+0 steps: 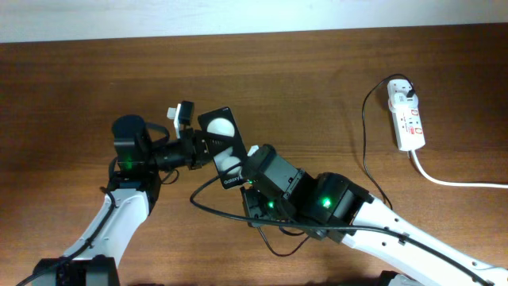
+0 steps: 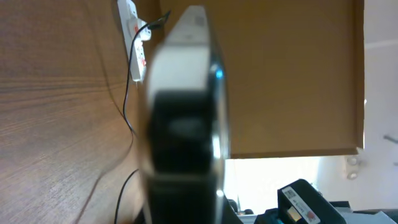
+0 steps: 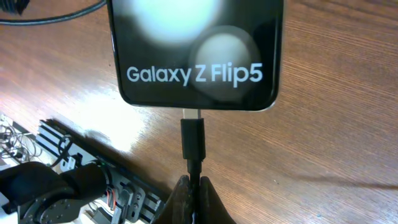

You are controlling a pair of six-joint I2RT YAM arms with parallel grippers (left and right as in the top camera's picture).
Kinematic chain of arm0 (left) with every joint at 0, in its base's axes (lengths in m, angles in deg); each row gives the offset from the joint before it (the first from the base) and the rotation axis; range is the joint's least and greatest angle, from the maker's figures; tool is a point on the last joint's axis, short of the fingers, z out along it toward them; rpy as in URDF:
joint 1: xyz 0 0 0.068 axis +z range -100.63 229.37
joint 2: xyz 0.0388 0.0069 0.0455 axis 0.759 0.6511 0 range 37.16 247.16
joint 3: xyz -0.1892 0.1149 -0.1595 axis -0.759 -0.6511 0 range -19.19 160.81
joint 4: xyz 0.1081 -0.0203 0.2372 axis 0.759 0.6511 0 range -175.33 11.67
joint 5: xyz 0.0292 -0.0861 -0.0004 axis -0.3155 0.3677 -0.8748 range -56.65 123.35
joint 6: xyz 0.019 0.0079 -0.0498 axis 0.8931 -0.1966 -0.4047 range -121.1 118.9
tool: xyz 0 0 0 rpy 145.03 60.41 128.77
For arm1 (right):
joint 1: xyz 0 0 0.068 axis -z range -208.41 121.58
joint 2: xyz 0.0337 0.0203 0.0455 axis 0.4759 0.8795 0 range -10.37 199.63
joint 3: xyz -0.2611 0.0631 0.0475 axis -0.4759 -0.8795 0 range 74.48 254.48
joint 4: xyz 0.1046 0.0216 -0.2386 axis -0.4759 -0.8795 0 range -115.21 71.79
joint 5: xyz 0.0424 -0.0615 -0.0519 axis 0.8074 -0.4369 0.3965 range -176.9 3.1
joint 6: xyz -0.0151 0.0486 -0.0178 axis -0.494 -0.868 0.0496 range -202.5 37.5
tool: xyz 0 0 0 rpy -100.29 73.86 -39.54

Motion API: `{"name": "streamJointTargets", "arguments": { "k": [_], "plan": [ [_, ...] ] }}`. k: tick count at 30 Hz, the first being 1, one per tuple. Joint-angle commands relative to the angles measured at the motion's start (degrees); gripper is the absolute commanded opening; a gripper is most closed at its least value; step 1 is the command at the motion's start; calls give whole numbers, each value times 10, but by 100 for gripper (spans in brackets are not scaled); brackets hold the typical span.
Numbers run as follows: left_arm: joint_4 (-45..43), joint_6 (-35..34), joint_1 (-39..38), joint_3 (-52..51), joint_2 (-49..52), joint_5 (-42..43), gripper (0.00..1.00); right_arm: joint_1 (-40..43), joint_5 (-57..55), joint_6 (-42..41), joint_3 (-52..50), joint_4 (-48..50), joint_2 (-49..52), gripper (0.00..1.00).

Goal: Plug charger to phone and switch on socket
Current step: 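Push the USB-C plug up into the phone's bottom port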

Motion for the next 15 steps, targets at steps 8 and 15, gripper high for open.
{"name": "streamJointTargets", "arguments": {
  "k": [8, 15],
  "plan": [
    [1, 10, -11, 5, -5, 122, 0, 5, -121, -4, 10, 46, -10, 4],
    [1, 10, -12, 5, -5, 156, 0, 6, -147, -4, 10, 94, -10, 4]
  ]
}}
